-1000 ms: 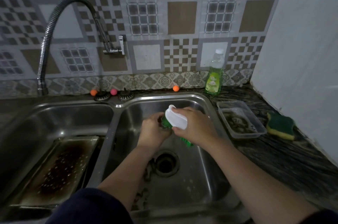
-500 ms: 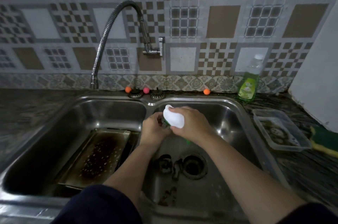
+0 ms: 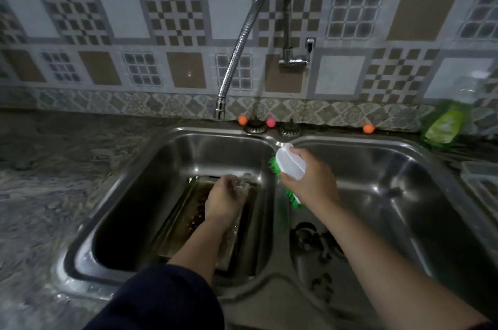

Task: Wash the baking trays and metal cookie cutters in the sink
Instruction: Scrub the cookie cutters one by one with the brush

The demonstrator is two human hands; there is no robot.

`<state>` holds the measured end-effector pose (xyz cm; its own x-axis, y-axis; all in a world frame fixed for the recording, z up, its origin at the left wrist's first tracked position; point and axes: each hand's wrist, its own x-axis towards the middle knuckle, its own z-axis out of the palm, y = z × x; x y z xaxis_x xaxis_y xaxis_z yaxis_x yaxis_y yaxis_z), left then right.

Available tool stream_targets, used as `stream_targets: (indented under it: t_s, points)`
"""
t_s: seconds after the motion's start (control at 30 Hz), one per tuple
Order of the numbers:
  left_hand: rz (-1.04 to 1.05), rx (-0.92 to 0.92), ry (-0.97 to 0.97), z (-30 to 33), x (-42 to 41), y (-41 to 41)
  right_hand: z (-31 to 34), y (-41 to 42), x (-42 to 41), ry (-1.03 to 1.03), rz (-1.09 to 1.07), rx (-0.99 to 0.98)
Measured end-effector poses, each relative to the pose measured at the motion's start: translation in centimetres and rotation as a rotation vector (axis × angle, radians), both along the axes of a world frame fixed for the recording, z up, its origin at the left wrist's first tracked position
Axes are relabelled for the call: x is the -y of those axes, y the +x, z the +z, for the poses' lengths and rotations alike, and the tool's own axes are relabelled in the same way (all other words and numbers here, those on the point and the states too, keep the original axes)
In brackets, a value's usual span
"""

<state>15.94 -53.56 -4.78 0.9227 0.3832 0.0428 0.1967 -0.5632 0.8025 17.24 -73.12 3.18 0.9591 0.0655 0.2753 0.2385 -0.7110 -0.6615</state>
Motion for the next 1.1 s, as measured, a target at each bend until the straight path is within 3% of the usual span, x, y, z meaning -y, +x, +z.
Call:
stream_targets:
  t_s: [0.17, 0.47, 0.57, 0.77, 0.87, 1.0, 1.1]
  points:
    - [-0.055, -0.282, 0.184, -3.7, -5.5, -0.6, -2.4, -0.1, -1.1, 0.027, -0.039, -0.023]
    - [-0.142, -0.38, 0.262, -5.6, -7.4, -0.2, -3.5, -0.4, -0.3, 0.0, -0.158, -0.104]
    - [-0.128, -0.335, 0.231, -4.4, -6.8, 0.5, -3.3, -0.5, 0.7, -0.013, -0.205, -0.192]
    - [-0.222, 0.018, 0.222, 0.4, 0.4, 2.9, -2.4, -1.2, 3.9, -0.011, -0.289, -0.27]
    - [-0.321, 0.102, 0.268, 1.7, 4.7, 3.5, -2.2, -1.9, 5.8, 0.021, -0.309, -0.252]
    - [-0.491, 0.129, 0.409, 2.9, 9.8, 3.9, -2.4, -2.2, 8.8, 0.027, -0.324, -0.234]
    - [-0.623, -0.083, 0.497, 2.3, 13.0, 4.1, -2.6, -2.2, 11.1, 0.023, -0.307, -0.221]
